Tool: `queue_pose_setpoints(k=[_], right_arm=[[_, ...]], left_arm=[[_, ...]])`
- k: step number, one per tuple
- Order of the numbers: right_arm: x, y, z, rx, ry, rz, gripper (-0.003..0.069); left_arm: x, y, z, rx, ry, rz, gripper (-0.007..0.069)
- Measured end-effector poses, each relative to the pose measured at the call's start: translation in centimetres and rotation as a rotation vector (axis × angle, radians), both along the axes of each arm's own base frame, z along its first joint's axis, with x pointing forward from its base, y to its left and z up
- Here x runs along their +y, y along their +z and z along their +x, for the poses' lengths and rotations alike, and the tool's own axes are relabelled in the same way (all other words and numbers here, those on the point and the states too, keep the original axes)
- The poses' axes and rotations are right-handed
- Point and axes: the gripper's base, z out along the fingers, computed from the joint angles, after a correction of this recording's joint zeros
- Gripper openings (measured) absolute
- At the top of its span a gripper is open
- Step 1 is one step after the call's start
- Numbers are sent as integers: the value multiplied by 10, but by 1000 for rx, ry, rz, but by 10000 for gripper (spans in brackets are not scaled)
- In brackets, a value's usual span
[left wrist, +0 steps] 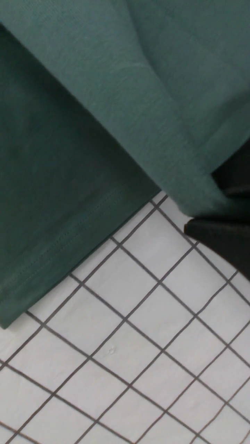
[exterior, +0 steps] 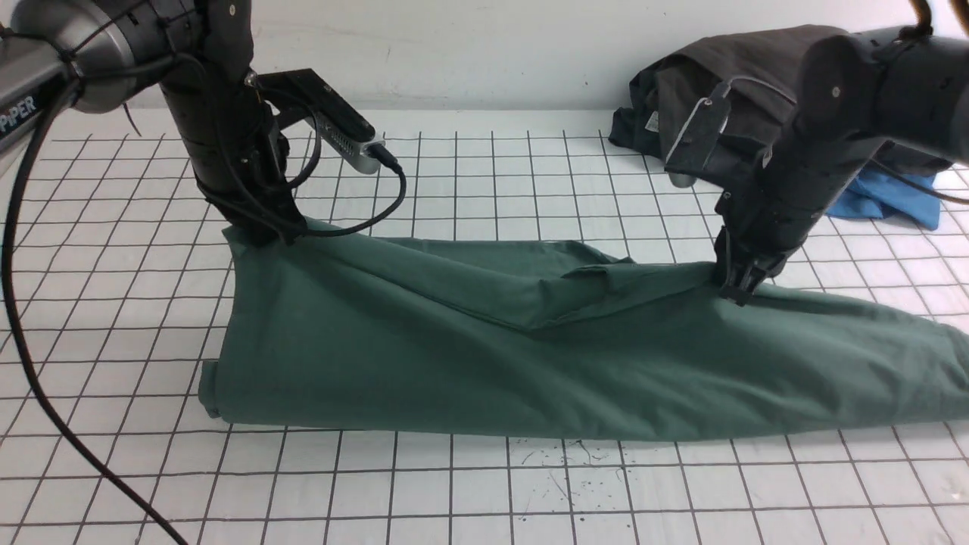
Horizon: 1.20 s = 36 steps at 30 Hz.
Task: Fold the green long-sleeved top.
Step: Use both arms to drag the lower edge of the fabric forward and fold it over the upper edge
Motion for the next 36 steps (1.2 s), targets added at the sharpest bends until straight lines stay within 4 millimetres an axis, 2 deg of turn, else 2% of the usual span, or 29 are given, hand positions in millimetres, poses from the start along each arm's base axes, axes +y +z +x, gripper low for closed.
queue_pose_setpoints(k=[8,12,16,25,29,35,36], right_arm=[[-10,-23,25,14,-49,26,13],[-10,-40,32,13,-58,33,13],[-9,-47,37,-11,-75,44,13],[-11,-48,43,-66,-108,68,13],[-9,-47,45,-81,-127,108,16],[-8,-46,47,-97,-135,129,52],[-8,-46,47,-105,-136,130,71]], left_arm=[[21,-23,22,19,60,-21,16],[22,-37,31,-2,67,-39,16],[21,-45,37,-31,66,-46,16],[21,-47,44,-94,70,-56,16],[21,-56,47,-83,72,-52,32],[21,-68,50,-72,95,-52,86],[21,-68,50,-76,100,-51,117]])
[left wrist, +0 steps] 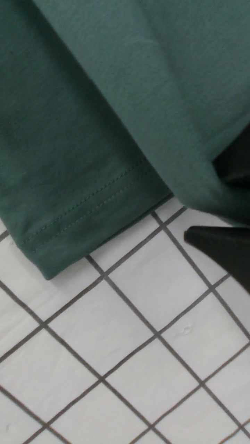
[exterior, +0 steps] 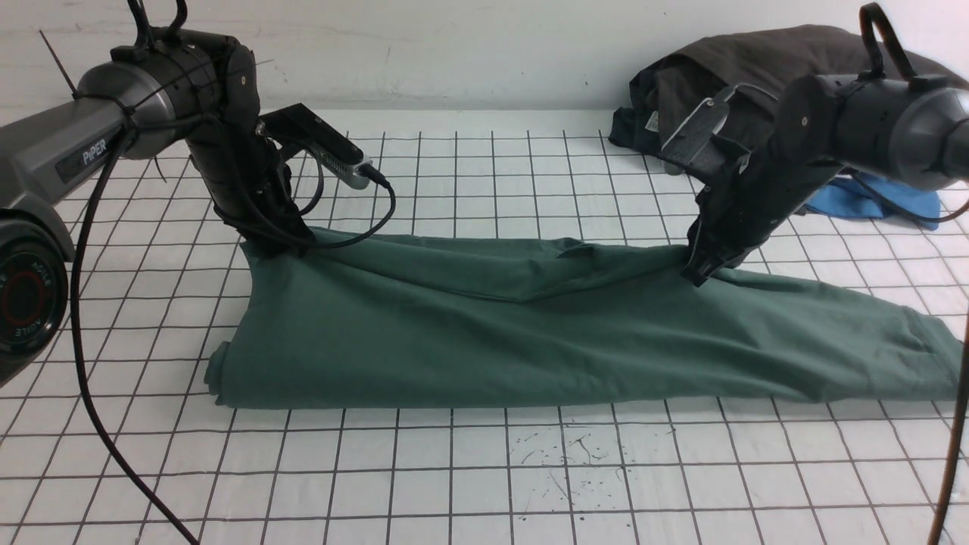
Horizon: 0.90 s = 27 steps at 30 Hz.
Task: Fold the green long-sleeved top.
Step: Use both arms to drag the lower edge of the fabric forward and fold it over the upper edge
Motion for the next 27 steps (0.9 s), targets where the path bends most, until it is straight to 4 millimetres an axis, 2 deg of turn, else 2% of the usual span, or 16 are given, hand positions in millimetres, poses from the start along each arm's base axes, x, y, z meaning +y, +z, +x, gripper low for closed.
queue_pose_setpoints(k=[5,6,8,11,12,14,16,17,19,21,23,25,26,27], right_arm=[[0,2,3,-31,-53,30,172],[0,2,3,-33,-57,33,176],[1,3,5,-43,-119,67,236],[0,7,5,-46,-177,98,286],[0,8,5,-49,-180,100,289],[0,17,5,-58,-216,124,304],[1,36,3,-60,-259,159,311],[1,35,3,-54,-260,158,311],[6,47,-4,-1,-249,166,296],[19,47,-14,80,-183,143,249],[31,44,-19,117,-135,133,214],[60,29,-27,175,-46,118,129],[60,29,-27,173,-46,119,122],[72,18,-29,185,-16,111,75]], left_arm=[[1,1,3,-31,46,-4,267],[1,1,3,-34,50,-5,273],[4,2,5,-59,114,1,351],[9,3,6,-81,213,28,432],[10,3,6,-83,220,30,436],[13,4,7,-99,275,48,467],[17,6,7,-121,335,65,486],[17,6,7,-121,335,65,486],[18,8,7,-128,357,67,489],[18,9,6,-128,366,64,489],[18,10,6,-127,365,65,489],[16,11,5,-123,363,66,489],[16,11,5,-123,363,66,489],[14,11,3,-111,356,71,489]])
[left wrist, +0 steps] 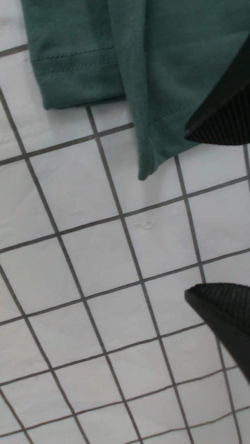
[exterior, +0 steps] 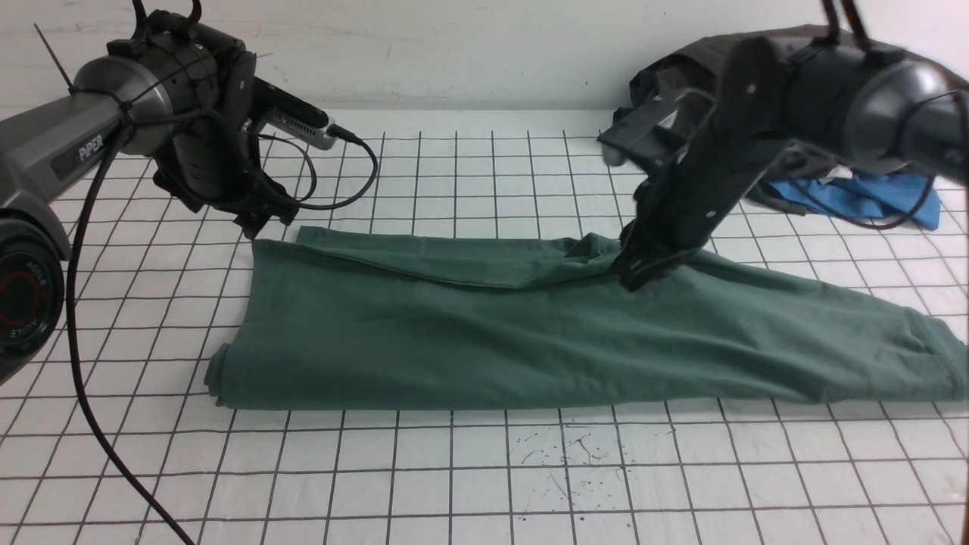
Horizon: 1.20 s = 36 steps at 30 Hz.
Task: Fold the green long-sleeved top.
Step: Use both arms to drag the lower edge of the fabric forward and fold it over the upper edge, then use the right arm to clamp the right edge of the fabric
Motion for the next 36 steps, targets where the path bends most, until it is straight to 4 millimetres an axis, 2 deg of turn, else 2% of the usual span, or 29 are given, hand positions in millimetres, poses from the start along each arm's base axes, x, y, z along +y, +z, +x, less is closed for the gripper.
queue_pose_setpoints(k=[2,5,8,11,15,17,19,20,21,22,26,27,28,29,30,31,32,34,36], right_arm=[[9,-13,2,-1,14,-1,17],[12,-25,9,-39,-13,11,-8],[13,-26,18,-113,-85,44,-12],[10,-21,33,-234,-228,125,-13],[-3,-23,48,-307,-357,189,-14],[-18,-27,57,-320,-459,226,-14],[-24,-27,61,-316,-503,241,-14],[-34,-22,66,-319,-537,250,-14],[-35,-21,67,-319,-541,251,-14],[-38,-17,68,-316,-549,250,-14],[-53,34,67,-292,-536,208,-14],[-54,38,68,-302,-534,210,-14],[-58,50,64,-292,-526,192,-14],[-70,80,54,-295,-515,163,-14],[-75,90,48,-290,-514,147,-14],[-77,92,46,-281,-513,138,-14],[-92,109,34,-261,-529,110,-14],[-105,115,25,-230,-548,86,-14],[-126,116,7,-175,-585,55,-14]], left_arm=[[-1,0,-2,16,-6,4,486],[-1,0,-3,29,-7,6,465],[-1,0,-3,34,-5,6,428],[-2,0,-4,37,-2,-9,355],[-4,-1,-5,48,5,-28,277],[-5,-1,-5,55,6,-49,209],[-7,-2,-6,58,5,-62,175],[-9,-2,-6,64,-2,-86,141],[-9,-2,-6,65,-8,-87,133],[-10,-2,-6,69,-14,-100,122],[-20,-4,-9,112,-104,-180,54],[-20,-4,-9,112,-104,-180,54],[-23,-4,-11,128,-120,-205,43],[-28,-5,-14,159,-150,-229,27],[-31,-5,-15,175,-171,-236,18],[-33,-5,-16,178,-179,-238,14],[-41,-5,-19,196,-211,-241,2],[-50,-5,-21,204,-239,-241,-2],[-71,-1,-27,209,-288,-238,-8]])
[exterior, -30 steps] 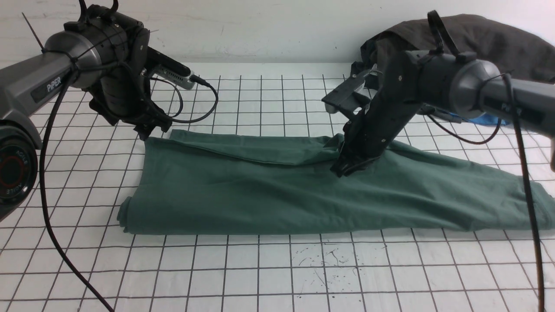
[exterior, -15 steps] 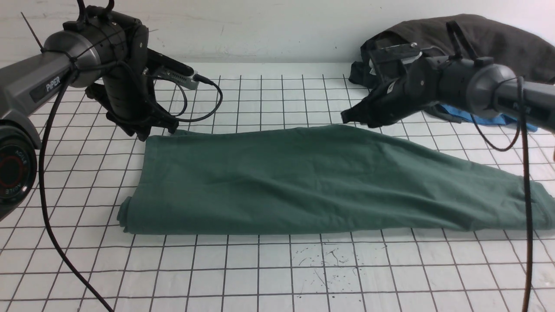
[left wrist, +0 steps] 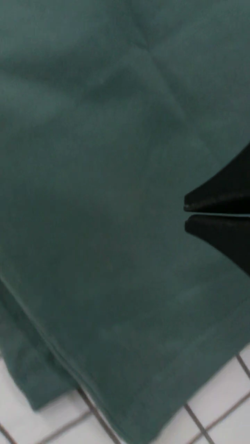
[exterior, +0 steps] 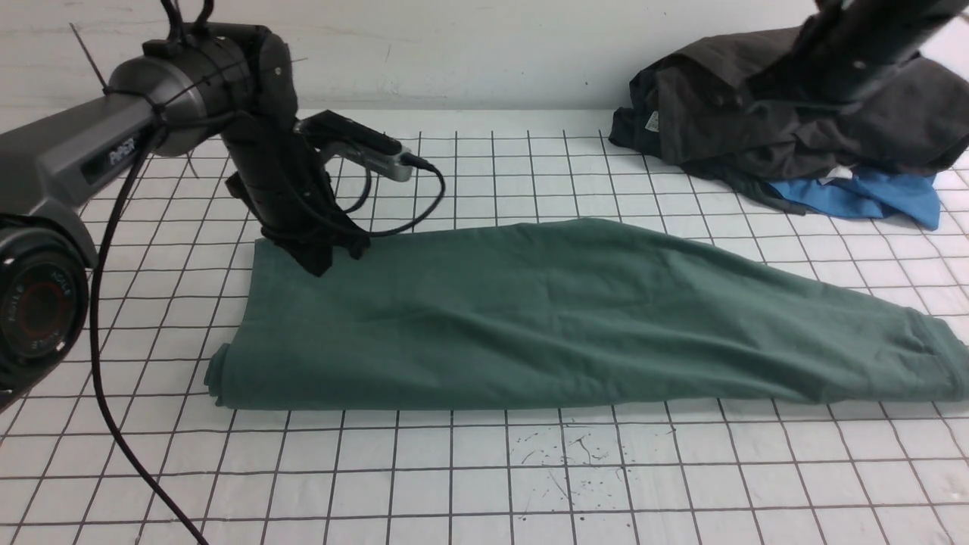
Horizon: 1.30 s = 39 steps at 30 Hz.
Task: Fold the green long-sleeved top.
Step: Use the right arm to clamp the right edge of the fabric
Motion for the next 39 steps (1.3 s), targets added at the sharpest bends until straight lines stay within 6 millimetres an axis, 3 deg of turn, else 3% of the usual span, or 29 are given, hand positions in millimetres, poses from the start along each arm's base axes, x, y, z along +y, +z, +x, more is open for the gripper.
queue_pose_setpoints(k=[6,11,12,13,17,20,21,23,26,28,31,35,39], right_arm=[[-47,-27,-55,117,-109,4,-14],[-91,-60,-85,170,-262,51,-2],[-91,-62,-85,175,-264,55,0],[-105,-75,-89,203,-319,94,29],[-123,-94,-86,214,-373,148,188],[-130,-107,-80,210,-393,149,356],[-130,-108,-80,213,-393,148,369],[-134,-125,-75,238,-419,142,523],[-138,-144,-71,272,-441,133,638],[-139,-156,-69,295,-450,132,673],[-139,-167,-67,319,-455,136,682],[-139,-168,-66,315,-443,142,630],[-136,-168,-66,316,-426,162,426]], left_arm=[[-42,11,-15,-12,-101,-15,-8],[-54,11,-20,-6,-128,-24,-8],[-54,11,-20,-6,-128,-25,-8],[-55,11,-20,-4,-128,-34,-8],[-56,11,-21,3,-129,-44,-8],[-56,11,-21,4,-134,-45,-8],[-56,11,-21,4,-134,-45,-8],[-56,11,-21,7,-136,-44,-8],[-56,11,-22,11,-137,-43,-8],[-56,11,-22,12,-143,-41,-8],[-56,11,-22,13,-145,-41,-8],[-56,11,-22,13,-153,-39,-8],[-56,11,-22,12,-162,-37,-8]])
